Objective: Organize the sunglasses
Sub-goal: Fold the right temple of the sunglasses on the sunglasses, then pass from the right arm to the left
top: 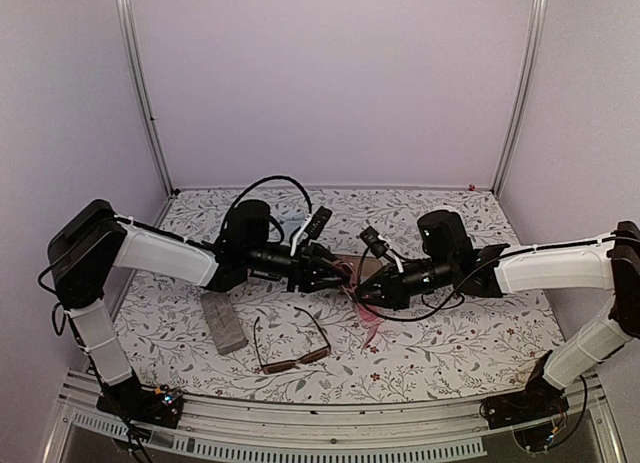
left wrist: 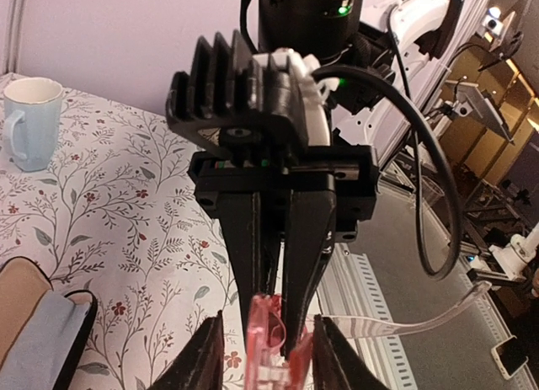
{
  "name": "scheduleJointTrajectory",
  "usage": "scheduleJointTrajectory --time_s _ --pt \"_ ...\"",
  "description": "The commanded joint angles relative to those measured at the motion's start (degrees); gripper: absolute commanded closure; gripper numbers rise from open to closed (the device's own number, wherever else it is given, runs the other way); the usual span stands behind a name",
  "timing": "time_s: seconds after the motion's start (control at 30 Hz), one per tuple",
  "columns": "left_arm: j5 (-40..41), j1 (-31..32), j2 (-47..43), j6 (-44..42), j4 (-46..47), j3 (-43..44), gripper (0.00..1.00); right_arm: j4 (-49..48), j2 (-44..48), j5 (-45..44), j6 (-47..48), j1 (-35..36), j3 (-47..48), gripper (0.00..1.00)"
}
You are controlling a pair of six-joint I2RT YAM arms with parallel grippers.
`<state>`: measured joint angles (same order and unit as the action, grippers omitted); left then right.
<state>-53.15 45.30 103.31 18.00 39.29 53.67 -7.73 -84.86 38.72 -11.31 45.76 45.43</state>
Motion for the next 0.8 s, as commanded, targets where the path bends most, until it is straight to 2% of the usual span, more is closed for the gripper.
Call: scheduleJointTrajectory --time_s 0.0,0.2,0.33,0.4,0.63,0.77 --pt "-1.9 -0.1 0.9 -0.1 -0.4 1.1 0.66 -1.0 -0.2 0.1 0.2 0.4 0.2 0.93" --pt "-1.9 -0.4 0.6 0.0 -0.5 1.0 0.76 -1.0 -0.1 -0.1 -0.3 0.5 -0.5 0.86" --pt "-2.2 -0.5 0.6 -0.2 -0.8 0.9 0.79 -1.0 0.1 -0.1 -0.5 0.5 -1.0 0.82" --pt "-2.2 -0.5 0.5 -0.3 -1.0 0.8 0.81 -1.1 0.3 0.3 -0.5 0.5 -1.3 0.75" --pt "-2.3 -1.0 0.1 -0.6 -1.0 0.1 0.87 -1.0 1.2 0.5 -0.5 0.4 -2.7 0.64" --pt "-2.5 -1.3 -0.3 -1.3 -1.5 -0.3 0.88 -1.1 2.5 0.5 -0.6 0.4 -3.6 0.58"
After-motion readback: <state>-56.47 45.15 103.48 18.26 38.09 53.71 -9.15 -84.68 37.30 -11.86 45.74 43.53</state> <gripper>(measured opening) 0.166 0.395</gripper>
